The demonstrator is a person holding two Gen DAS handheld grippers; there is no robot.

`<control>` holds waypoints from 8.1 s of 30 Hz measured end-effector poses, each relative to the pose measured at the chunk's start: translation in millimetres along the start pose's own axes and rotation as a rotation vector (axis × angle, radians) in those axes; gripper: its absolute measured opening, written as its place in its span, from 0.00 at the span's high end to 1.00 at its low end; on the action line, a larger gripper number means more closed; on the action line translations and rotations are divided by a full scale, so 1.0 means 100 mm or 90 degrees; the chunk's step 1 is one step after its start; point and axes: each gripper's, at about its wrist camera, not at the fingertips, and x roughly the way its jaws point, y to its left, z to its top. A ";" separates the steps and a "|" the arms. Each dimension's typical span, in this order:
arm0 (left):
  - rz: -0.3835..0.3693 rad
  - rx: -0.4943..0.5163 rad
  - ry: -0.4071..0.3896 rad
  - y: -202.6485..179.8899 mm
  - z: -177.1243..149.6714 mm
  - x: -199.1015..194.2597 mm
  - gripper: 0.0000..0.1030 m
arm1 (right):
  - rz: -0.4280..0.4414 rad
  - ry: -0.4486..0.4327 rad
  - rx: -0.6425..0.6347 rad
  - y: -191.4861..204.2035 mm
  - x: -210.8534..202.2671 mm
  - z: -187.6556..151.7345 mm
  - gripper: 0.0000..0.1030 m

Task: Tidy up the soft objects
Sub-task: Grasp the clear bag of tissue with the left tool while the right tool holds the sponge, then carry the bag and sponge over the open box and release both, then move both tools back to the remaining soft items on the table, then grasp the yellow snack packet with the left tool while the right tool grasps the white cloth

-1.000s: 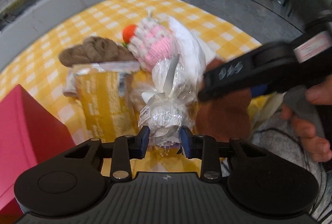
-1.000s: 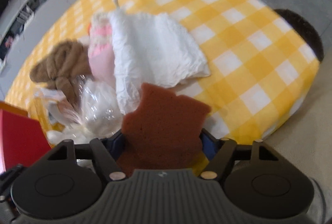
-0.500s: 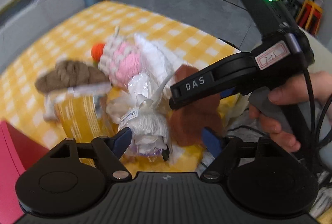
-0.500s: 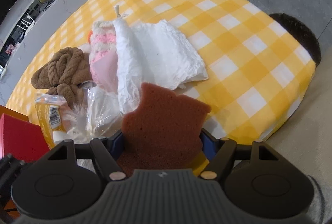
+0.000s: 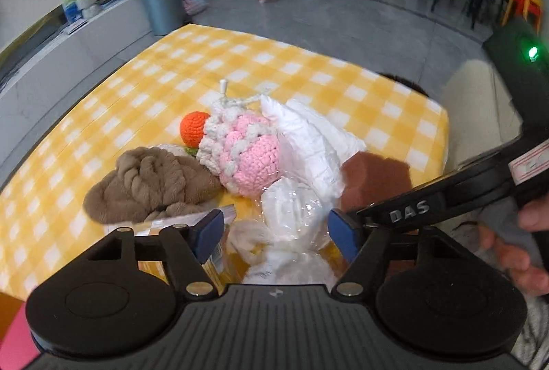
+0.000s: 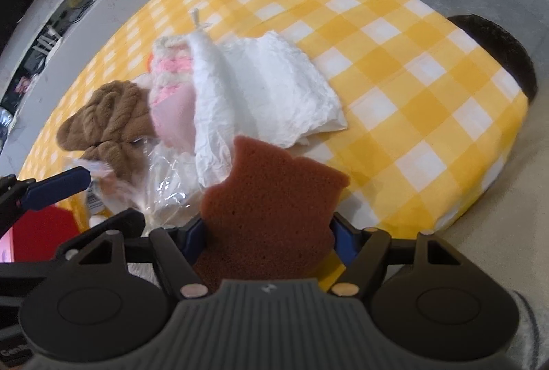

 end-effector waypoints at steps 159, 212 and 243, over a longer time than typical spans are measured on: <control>0.274 -0.482 -0.246 0.63 -1.59 -2.29 0.08 | -0.085 -0.333 -0.612 2.37 -1.32 -0.74 0.03; 0.256 -0.276 0.092 0.23 -0.38 0.54 0.25 | -0.073 -0.033 -0.144 0.37 0.53 0.57 0.40; 0.066 -0.367 -0.093 0.27 -0.38 -0.50 0.43 | -0.016 -0.190 -0.100 0.10 -0.35 0.40 0.83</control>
